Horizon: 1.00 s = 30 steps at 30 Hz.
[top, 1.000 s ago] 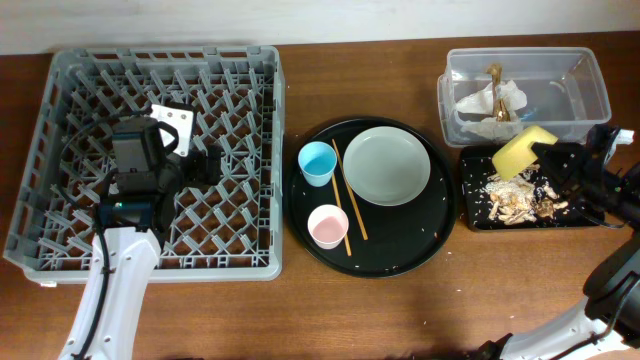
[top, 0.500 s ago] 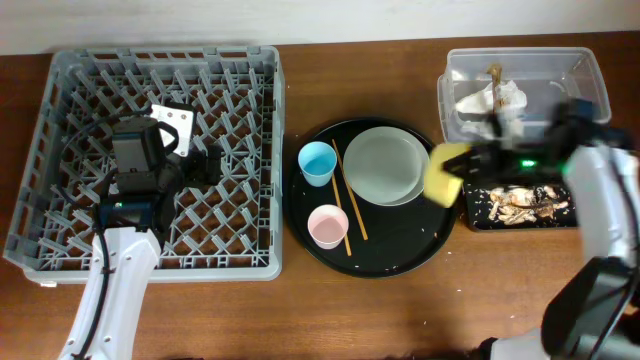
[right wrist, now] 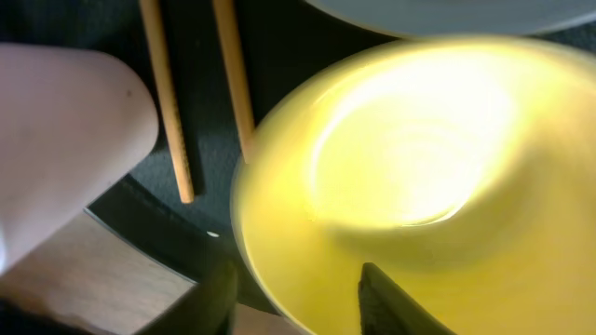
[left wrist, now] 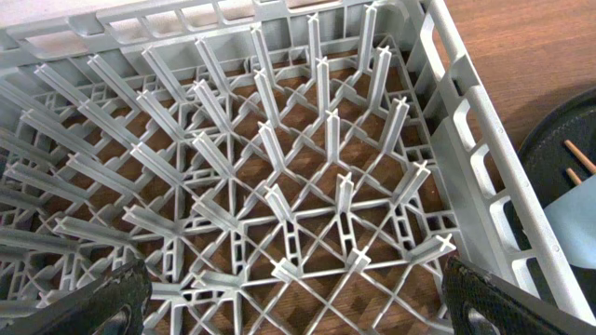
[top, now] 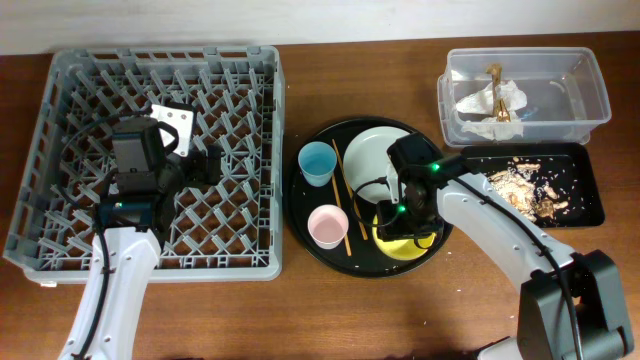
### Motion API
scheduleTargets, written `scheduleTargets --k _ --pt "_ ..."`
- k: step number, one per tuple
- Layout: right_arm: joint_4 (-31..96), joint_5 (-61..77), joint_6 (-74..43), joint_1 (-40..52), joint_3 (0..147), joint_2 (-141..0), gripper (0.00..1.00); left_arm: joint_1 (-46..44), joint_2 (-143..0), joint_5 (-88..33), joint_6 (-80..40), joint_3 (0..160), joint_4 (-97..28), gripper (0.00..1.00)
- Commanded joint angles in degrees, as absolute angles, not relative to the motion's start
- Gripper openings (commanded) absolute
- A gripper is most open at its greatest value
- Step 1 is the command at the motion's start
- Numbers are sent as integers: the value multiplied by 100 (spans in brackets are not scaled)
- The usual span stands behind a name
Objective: Sort waste into correct bins and load items into the dishwasher rack
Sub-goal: 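Set the yellow bowl back on the round tray with right gripper, then grasp the pink cup with the right gripper and lift it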
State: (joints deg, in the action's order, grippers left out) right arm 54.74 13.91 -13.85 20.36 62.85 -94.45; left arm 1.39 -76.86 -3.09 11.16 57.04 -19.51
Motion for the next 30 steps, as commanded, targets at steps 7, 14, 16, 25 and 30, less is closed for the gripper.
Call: scheduleTargets --k 7,14,16,25,30 --pt "5924 1638 -1382 2043 8088 -9426 54 156 -7719 -388 1188 5802 -1940 100" --pt "5658 1586 -1710 2860 8053 -10280 53 150 -7725 -1496 1122 5802 -2132 100" --pt "5662 1584 -1708 2860 8051 -10409 46 152 -7723 -2241 1122 5802 -2128 100" --pt "5675 1474 -1747 3190 8031 -10803 9 156 -7723 -3747 -493 5802 -1216 100" --pt "5677 1737 -1743 3041 8149 -10613 4 156 -7723 -4091 -659 5802 -1048 100"
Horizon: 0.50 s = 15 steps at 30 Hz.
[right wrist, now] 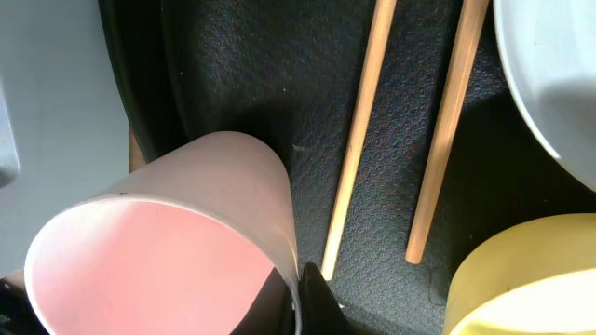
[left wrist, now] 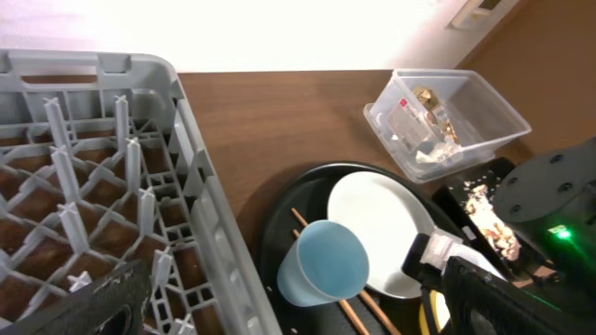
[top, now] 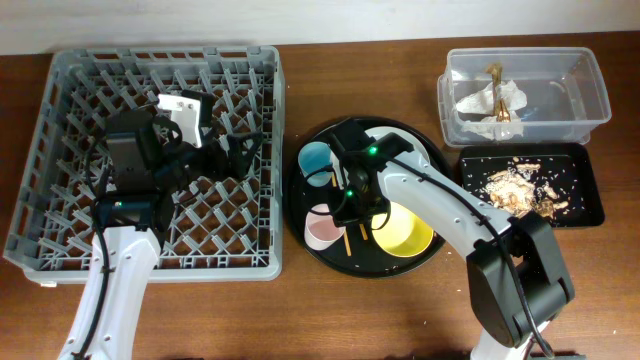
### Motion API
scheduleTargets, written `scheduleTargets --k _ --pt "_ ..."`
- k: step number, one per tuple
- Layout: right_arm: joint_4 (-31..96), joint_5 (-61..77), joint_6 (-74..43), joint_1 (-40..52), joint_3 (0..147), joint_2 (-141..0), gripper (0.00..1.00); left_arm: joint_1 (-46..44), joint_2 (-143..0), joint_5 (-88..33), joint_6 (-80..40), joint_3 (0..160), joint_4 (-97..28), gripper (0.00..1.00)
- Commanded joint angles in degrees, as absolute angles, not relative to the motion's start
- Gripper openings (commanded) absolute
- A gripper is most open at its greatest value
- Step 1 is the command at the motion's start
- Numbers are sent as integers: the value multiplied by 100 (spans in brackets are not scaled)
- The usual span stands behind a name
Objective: Sort waste into correct bins and load items into the dishwasher rack
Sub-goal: 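Grasp the pink cup with the right gripper and lift it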
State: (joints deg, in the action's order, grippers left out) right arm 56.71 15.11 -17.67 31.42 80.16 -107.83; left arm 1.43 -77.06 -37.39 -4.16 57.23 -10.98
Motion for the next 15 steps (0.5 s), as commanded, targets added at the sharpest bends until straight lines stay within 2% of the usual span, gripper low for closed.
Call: scheduleTargets --k 1,3,5,8,11,15 --pt "5717 1999 -1667 2783 8318 -10372 4 156 -7723 -4397 -731 5802 -980 100" --pt "5675 2587 -1483 2198 8464 -9922 4 158 -7725 -5293 -864 5802 -668 100" --pt "5352 3868 -1133 1308 8466 -9511 4 202 -7767 -6259 -1267 5802 -95 100" --pt "4558 5996 -676 443 8466 -9513 4 252 -8252 -7859 -2563 5802 1356 100" --pt "3776 6700 -668 458 8466 -9513 4 228 -8871 -8742 -3826 5802 2235 100" --pt "3299 6952 -799 631 8466 -9513 4 -84 -9258 -8877 -3839 5802 2187 100"
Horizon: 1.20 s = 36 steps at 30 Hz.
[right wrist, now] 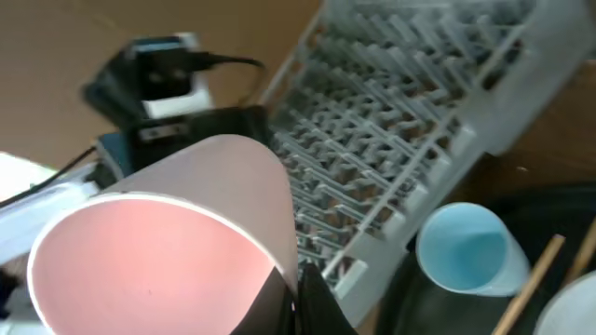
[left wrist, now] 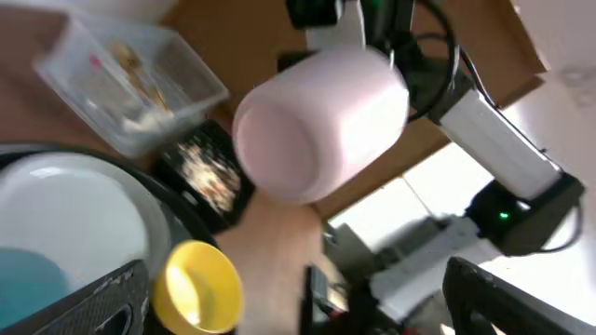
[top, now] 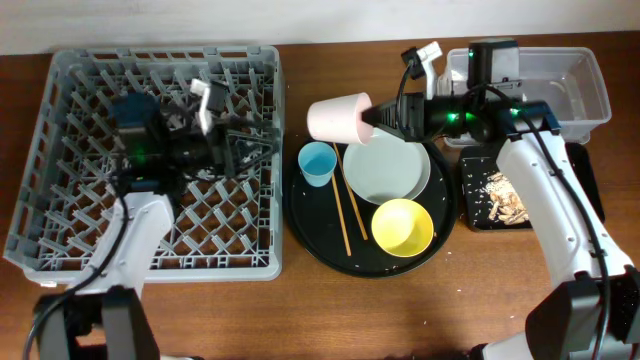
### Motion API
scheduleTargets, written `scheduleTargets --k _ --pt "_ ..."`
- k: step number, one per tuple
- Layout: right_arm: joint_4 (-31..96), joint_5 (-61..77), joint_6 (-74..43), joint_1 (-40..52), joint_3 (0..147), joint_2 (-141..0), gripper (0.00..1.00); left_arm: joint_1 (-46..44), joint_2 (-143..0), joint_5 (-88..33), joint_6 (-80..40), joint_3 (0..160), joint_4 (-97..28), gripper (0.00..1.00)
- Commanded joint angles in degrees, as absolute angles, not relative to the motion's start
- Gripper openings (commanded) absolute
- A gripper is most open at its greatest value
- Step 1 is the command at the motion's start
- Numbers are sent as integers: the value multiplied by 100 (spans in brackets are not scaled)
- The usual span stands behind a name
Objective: Sort waste into correct bins and load items into the dishwasher rack
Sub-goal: 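Grasp the pink cup with the right gripper and lift it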
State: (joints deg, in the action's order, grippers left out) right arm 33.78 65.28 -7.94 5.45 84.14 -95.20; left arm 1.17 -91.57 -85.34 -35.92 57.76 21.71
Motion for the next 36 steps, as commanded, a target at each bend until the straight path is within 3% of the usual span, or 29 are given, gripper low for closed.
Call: scheduleTargets --k 1,8,10,11,12,14,17,20,23,26,27,28,29,30,36 --pt "3232 7004 -794 803 8466 -9518 4 -176 -9258 -8833 -3839 5802 2244 100" --pt "3188 6482 -794 1695 8464 -9780 4 -285 -9258 -8676 -4296 5802 2661 99" --pt "3205 6287 -799 1804 8455 -9789 4 -285 -9258 -8654 -4678 5802 3157 89" --pt "3155 6239 -801 1804 8455 -9789 4 -285 -9258 -8659 -4858 5802 3415 74" --pt "3092 6222 -862 1793 8455 -9789 4 -285 -9258 -8656 -4866 5802 3430 73" --pt "2665 6200 -1116 1793 8455 -9789 4 -296 -9258 -8735 -4869 5802 3424 73" --pt "2167 6176 -1404 1796 8455 -9789 4 -340 -9258 -8796 -4884 5802 3424 94" --pt "2049 6099 -1404 1800 8455 -9789 4 -338 -9258 -8879 -4884 5802 3424 98" --pt "1955 6077 -1406 1789 8455 -9789 4 -338 -9258 -8879 -4884 5802 3424 73" --pt "1905 6051 -1446 1789 8455 -9789 4 -338 -9258 -8875 -4882 5802 3428 70" --pt "1905 6031 -1446 1789 8455 -9789 21 -338 -9258 -8875 -4882 5802 3428 66" --pt "1905 6014 -1446 1789 8455 -9789 47 -329 -9258 -8875 -4882 5802 3433 65" --pt "1905 5924 -1446 1789 8455 -9789 80 -311 -9258 -8877 -4882 5802 3559 64" --pt "1925 5883 -1448 1710 8455 -9789 99 -213 -9258 -8884 -4884 5802 4156 62" --pt "3227 4508 -1396 893 8455 -9789 98 869 -9258 -8685 -5133 5824 4882 57"
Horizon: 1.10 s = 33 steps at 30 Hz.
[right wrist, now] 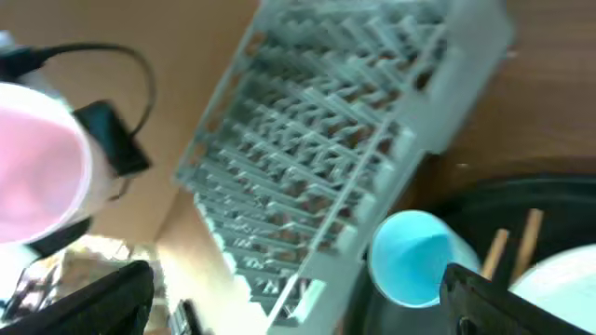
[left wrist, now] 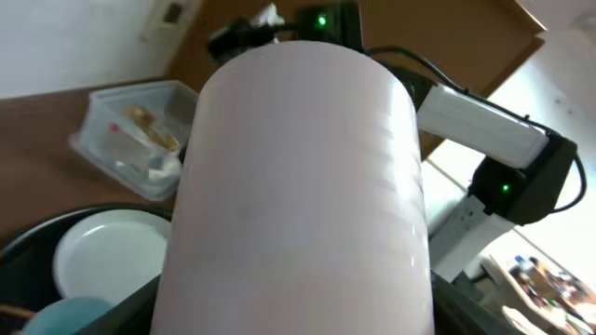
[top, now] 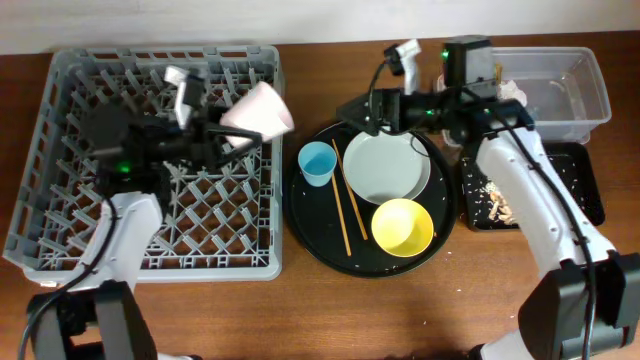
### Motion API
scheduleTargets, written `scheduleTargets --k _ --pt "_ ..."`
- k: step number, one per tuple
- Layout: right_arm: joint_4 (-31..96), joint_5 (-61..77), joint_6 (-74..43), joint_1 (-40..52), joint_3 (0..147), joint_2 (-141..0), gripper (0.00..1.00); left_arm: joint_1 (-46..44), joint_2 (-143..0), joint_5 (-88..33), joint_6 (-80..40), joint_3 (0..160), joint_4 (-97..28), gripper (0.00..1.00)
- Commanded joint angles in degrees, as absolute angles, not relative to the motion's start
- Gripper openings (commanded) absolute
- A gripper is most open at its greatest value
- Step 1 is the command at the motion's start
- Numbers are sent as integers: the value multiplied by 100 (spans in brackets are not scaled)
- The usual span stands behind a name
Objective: Sort waste into correct bins and load items into the dishwasher rack
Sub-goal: 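Grasp the pink cup with the right gripper and lift it, then hand the pink cup to the left gripper and place it in the rack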
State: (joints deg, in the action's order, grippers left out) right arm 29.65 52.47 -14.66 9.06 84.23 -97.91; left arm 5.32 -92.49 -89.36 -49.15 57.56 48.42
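A pink cup point(top: 258, 110) lies sideways in the air over the right side of the grey dishwasher rack point(top: 60, 130), with my left gripper point(top: 235, 128) shut on it. In the left wrist view the pink cup point(left wrist: 298, 186) fills the frame between the dark fingers. My right gripper point(top: 352, 112) hangs open and empty above the far left of the black round tray point(top: 300, 215). In the right wrist view its fingers point(right wrist: 93, 298) stand wide apart, with the blue cup point(right wrist: 410, 270) below and the pink cup point(right wrist: 37, 167) far left. On the tray sit a blue cup point(top: 318, 163), a white plate point(top: 387, 165), a yellow bowl point(top: 403, 227) and chopsticks point(top: 345, 205).
A clear plastic bin point(top: 570, 95) holding paper and scraps stands at the back right. In front of it lies a black rectangular tray point(top: 585, 185) with food scraps. The rack's upright tines point(right wrist: 354, 121) cover its whole floor.
The pink cup has passed from my right gripper to my left. The right gripper is now open and empty; the left, open before, is shut on the cup over the rack's right side.
My right gripper was open over the yellow bowl and my left open over the rack. Then the right was shut on the pink cup on the tray. Then it held the cup sideways in the air facing the left gripper, which now holds it.
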Motion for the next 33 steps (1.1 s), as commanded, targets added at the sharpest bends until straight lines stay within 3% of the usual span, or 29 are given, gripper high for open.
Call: scheduleTargets --k 1,3,5,9,13,16,18,21,27,33 --pt "3404 4119 -1400 897 8455 -9789 99 1184 -9258 -7808 -5572 5824 4659 58" --pt "3603 3754 -1398 897 8455 -9789 98 1420 -9258 -6641 -5778 5824 3841 57" --pt "3736 3474 -1398 897 8455 -9789 98 1420 -9258 -6357 -5175 5885 3306 57" --pt "3839 3175 -1400 897 8455 -9789 99 1177 -9258 -4289 -2598 7201 -816 57" --pt "3924 2943 -1398 897 8455 -9789 99 -8 -9258 -1643 -613 9091 -4219 57" --pt "4056 2735 -1393 897 8455 -9789 98 -906 -9279 -368 -268 9290 -5876 57" --pt "4064 2735 -1396 897 8455 -9789 98 -1127 -9301 -233 -270 9290 -7019 58" --pt "4171 2731 -1380 897 8455 -9789 98 -1382 -9356 -344 -320 9284 -8005 58" --pt "4399 2655 -1378 897 8455 -9789 98 -1730 -10597 434 -792 9273 -8364 57" --pt "4414 2604 -1378 897 8455 -9789 98 -1710 -10554 266 -812 9161 -8289 58"
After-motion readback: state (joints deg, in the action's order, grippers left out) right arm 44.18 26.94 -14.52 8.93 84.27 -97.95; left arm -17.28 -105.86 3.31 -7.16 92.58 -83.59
